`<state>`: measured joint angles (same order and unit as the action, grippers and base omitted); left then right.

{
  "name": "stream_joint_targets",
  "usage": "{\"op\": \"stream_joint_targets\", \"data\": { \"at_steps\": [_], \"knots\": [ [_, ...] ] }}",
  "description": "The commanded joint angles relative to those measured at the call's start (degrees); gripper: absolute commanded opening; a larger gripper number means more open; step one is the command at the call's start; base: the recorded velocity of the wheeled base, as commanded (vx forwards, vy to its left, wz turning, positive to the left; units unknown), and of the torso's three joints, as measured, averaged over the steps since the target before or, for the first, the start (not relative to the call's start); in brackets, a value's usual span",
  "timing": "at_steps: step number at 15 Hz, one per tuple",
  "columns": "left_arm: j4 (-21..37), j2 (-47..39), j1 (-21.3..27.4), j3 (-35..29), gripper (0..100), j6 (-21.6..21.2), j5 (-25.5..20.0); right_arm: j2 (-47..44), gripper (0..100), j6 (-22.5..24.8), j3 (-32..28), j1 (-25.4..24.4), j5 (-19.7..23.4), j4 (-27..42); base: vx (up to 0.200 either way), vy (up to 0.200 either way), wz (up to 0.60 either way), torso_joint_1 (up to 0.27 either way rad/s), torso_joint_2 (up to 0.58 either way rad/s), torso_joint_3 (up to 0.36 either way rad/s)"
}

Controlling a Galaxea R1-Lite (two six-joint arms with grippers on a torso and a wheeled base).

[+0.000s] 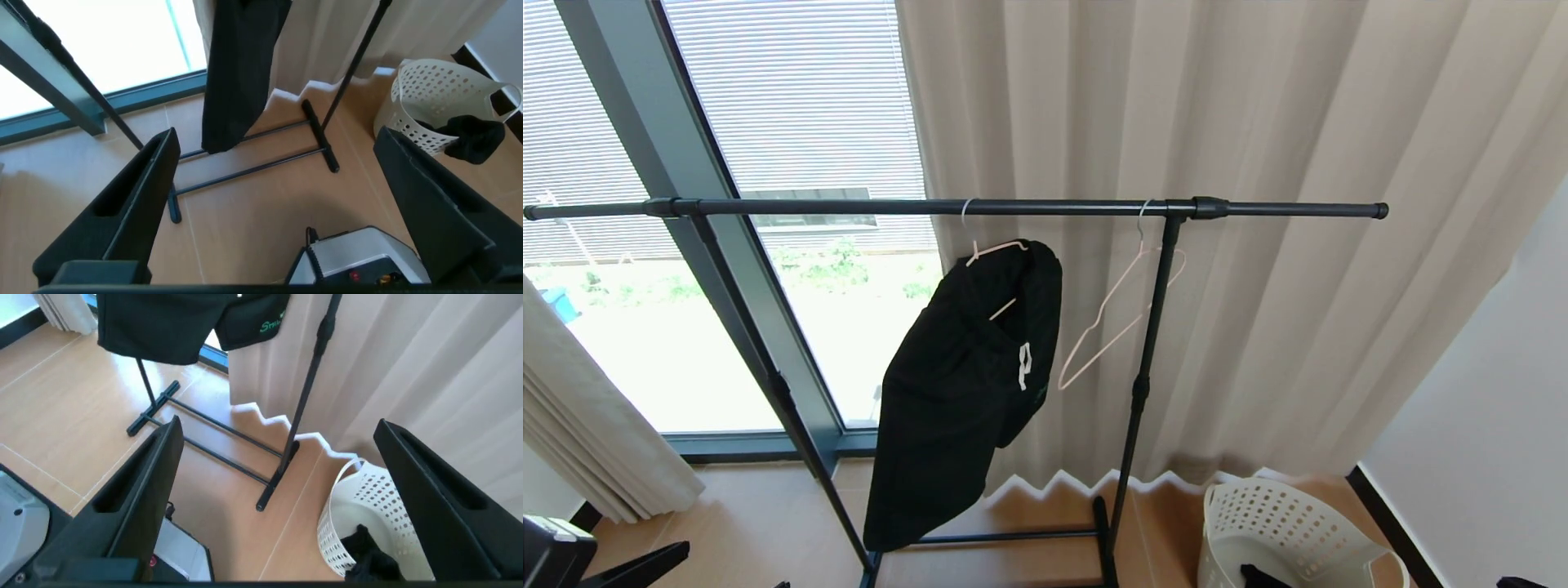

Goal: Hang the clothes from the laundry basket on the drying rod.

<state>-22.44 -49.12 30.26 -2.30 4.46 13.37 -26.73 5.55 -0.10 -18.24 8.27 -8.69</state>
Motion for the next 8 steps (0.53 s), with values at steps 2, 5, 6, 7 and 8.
{"op": "stream_joint_targets", "data": {
  "at_steps": [2, 5, 6, 7, 8],
  "knots": [
    [-0.1, 2.1, 0.2, 2.3, 100, -0.2, 0.2, 15.4, 100, -0.2, 0.1, 0.1, -5.6, 6.9, 0.0, 0.0, 0.0, 0.0, 0.0, 0.0],
    [0.6, 6.9, -0.3, 2.3, 100, -0.6, 0.5, 17.9, 100, -1.2, 0.1, 1.7, -6.8, 7.2, 0.0, 0.0, 0.0, 0.0, 0.0, 0.0],
    [3.7, 9.5, -0.5, 2.3, 100, -1.9, 1.5, 18.3, 100, -1.2, 0.1, 4.6, -6.9, 7.3, 0.0, 0.0, 0.0, 0.0, 0.0, 0.0],
    [6.2, 11.8, -0.5, 2.3, 100, -2.3, 1.7, 18.3, 100, -1.2, 0.1, 5.7, -6.9, 7.4, 0.0, 0.0, 0.0, 0.0, 0.0, 0.0],
    [14.2, 18.4, -0.5, 2.3, 100, -2.8, 1.6, 18.4, 100, -1.2, 0.1, 7.6, -7.0, 7.4, 0.0, 0.0, 0.0, 0.0, 0.0, 0.0]
  ]
}}
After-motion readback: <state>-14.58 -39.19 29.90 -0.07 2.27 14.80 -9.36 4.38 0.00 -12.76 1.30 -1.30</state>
